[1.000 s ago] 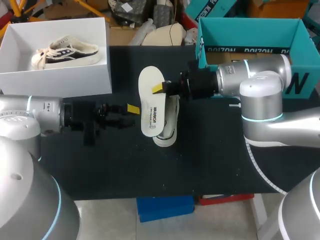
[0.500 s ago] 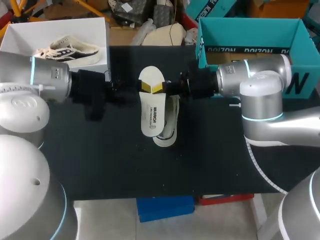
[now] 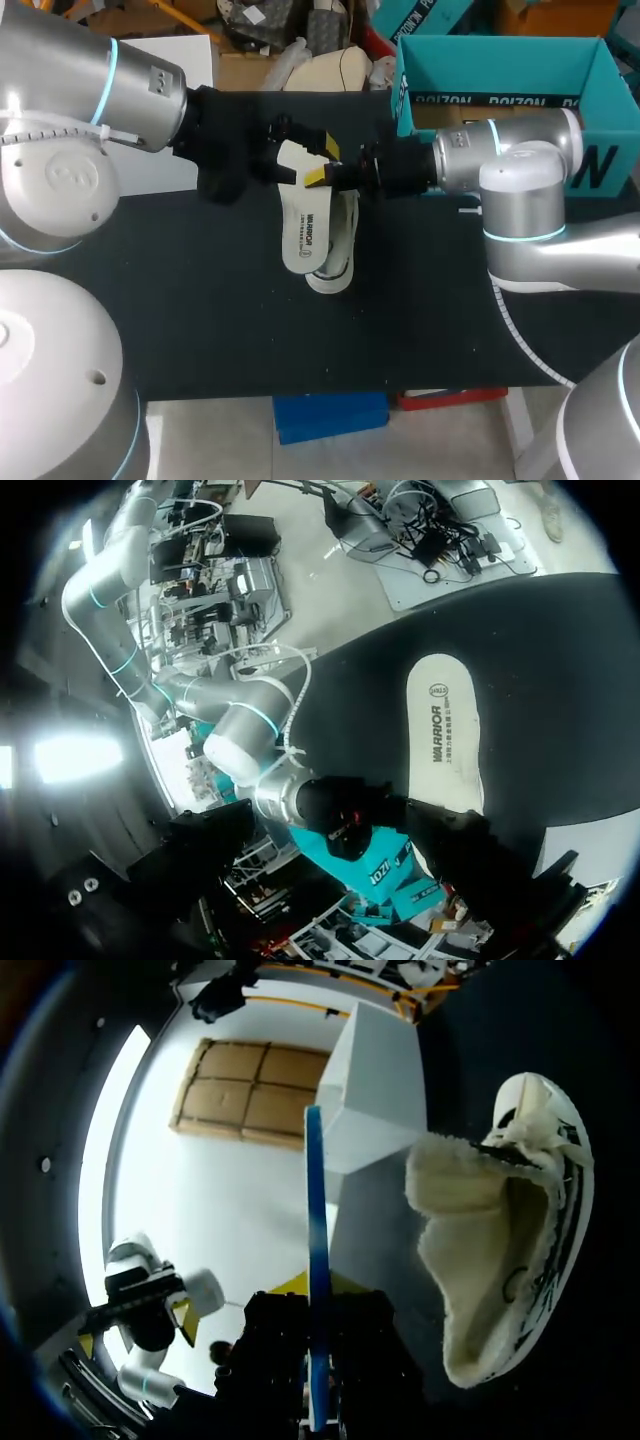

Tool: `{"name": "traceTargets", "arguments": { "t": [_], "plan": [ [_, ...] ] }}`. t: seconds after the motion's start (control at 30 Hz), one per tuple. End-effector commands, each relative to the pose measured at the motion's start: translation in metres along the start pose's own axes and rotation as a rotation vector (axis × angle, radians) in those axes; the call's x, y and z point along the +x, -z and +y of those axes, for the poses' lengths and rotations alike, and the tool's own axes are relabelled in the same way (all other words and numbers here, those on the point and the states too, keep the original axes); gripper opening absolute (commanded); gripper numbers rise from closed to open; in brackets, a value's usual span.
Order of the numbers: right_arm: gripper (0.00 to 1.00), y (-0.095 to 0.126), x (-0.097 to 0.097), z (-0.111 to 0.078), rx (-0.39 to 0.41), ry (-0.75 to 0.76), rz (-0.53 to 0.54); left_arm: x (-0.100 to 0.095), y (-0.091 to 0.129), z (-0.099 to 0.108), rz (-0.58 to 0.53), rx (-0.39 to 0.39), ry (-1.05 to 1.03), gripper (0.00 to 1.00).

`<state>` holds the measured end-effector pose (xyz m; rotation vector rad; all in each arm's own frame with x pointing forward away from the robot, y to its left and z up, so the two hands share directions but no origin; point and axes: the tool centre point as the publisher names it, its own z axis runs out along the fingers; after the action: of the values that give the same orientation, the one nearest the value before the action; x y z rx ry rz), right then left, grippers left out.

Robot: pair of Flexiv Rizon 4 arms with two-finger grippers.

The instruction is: Take the shoe out of the shoebox, open the shoe tongue, remove and reinsert the insole, then place the shoe into the shoebox

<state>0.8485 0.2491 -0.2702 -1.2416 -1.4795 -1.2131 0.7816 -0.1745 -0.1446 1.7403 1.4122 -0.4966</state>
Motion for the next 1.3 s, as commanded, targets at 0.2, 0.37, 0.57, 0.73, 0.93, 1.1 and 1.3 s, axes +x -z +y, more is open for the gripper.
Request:
{"name": "traceTargets", "arguments": {
  "t": [0.2,0.37,0.57,0.73,0.93,1.1,1.3],
  "plan": [
    [0.00,-0.001,0.000,0.000,-0.003,0.000,0.000,-0.003,0.003,-0.002,0.227,-0.002,0.001,1.00],
    [0.00,-0.001,0.000,0.000,-0.003,0.000,0.000,0.001,-0.003,-0.006,0.225,0.016,0.116,1.00],
    [0.00,-0.001,0.000,0.000,-0.003,0.000,0.000,-0.002,-0.005,-0.011,0.439,0.072,0.259,1.00],
    [0.00,-0.001,0.000,0.000,-0.003,0.000,0.000,-0.009,0.002,-0.020,0.537,0.092,0.253,1.00],
    [0.00,-0.001,0.000,0.000,-0.003,0.000,0.000,-0.005,0.007,-0.036,0.671,0.096,0.203,1.00],
    [0.00,-0.001,0.000,0.000,-0.003,0.000,0.000,0.007,0.004,-0.045,0.733,0.120,0.203,1.00],
    [0.00,-0.001,0.000,0.000,-0.003,0.000,0.000,0.023,-0.008,-0.048,0.756,0.129,0.183,1.00]
  ]
}}
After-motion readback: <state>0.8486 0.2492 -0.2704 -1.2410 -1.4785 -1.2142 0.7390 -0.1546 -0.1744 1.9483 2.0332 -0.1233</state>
